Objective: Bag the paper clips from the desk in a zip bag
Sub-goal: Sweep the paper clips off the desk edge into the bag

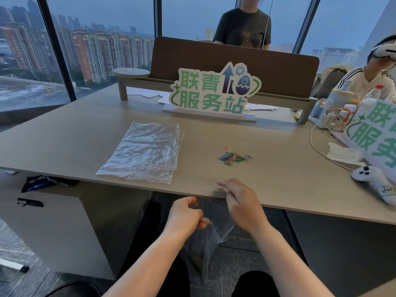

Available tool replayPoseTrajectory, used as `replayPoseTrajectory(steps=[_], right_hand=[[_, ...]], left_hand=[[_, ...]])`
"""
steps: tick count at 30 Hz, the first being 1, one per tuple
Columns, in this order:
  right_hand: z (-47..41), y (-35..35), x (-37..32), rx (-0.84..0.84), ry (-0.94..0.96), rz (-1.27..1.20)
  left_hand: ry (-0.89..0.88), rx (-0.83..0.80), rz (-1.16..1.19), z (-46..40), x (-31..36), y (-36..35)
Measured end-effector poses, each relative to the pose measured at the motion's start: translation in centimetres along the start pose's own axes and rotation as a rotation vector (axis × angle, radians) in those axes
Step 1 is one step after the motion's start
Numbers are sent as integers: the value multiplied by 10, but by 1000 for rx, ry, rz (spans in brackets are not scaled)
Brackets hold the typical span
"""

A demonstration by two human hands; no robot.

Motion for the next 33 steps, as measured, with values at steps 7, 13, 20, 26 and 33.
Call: replayPoseTrajectory(steps=[7,13,20,26,33], right_hand=[[-61,4,82,-52,-273,193],[-98,4,113,-125,-348,339],[-131,-2,112,-153,-303,388],[-151,-20,111,-238,-245,431],[-161,-37,110,-306,-141,502]], left_hand=[[34,2,2,-7,-7,3],[30,1,-22,-13,-10,4],[37,-3,-46,-21,-14,3],[30,0,-49,-22,-14,3],[30,-5,-53,-22,-13,3]])
Point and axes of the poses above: each hand's wrist, its own z-axis away from the middle knuckle, its own y-axis out of the back of the hand, x = y × z, the point moved 10 cm from there along -z, towards the middle knuckle, and after that the axes turned 11 degrees about z, right-handed, at the moved point
